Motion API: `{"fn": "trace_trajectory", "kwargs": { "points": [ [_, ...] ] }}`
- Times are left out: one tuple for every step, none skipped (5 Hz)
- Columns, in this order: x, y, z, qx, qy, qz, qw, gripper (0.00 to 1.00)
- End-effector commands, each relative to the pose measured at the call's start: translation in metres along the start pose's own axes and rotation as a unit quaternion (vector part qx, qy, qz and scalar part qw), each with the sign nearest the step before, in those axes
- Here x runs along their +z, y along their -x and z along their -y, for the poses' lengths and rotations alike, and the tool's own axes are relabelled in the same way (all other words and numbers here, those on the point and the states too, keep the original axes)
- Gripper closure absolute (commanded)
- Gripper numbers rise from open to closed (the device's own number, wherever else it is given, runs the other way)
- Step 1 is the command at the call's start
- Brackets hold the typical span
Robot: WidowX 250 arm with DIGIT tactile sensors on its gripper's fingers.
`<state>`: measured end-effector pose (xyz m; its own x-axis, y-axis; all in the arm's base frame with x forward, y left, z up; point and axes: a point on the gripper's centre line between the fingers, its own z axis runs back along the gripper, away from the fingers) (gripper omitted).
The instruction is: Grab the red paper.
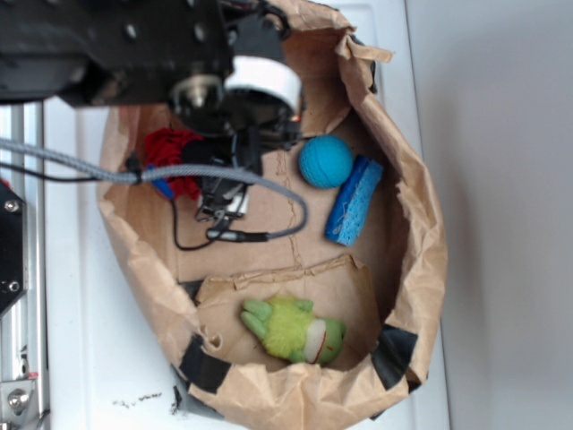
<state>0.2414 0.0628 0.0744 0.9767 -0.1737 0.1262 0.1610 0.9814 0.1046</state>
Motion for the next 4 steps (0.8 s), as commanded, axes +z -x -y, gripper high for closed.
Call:
{"fn": "trace_trajectory", "kwargs": {
  "points": [
    [-0.029, 0.019, 0.000, -0.039, -0.044, 0.002, 0.998, 0.00],
    [-0.033, 0.027, 0.005, -0.015, -0.043, -0.006, 0.999, 0.00],
    [-0.026, 0.029, 0.011, 0.023, -0.021, -0.007, 0.999, 1.00],
    [-0.017, 0.019, 0.014, 0.042, -0.010, 0.010, 0.999, 1.00]
  ]
}}
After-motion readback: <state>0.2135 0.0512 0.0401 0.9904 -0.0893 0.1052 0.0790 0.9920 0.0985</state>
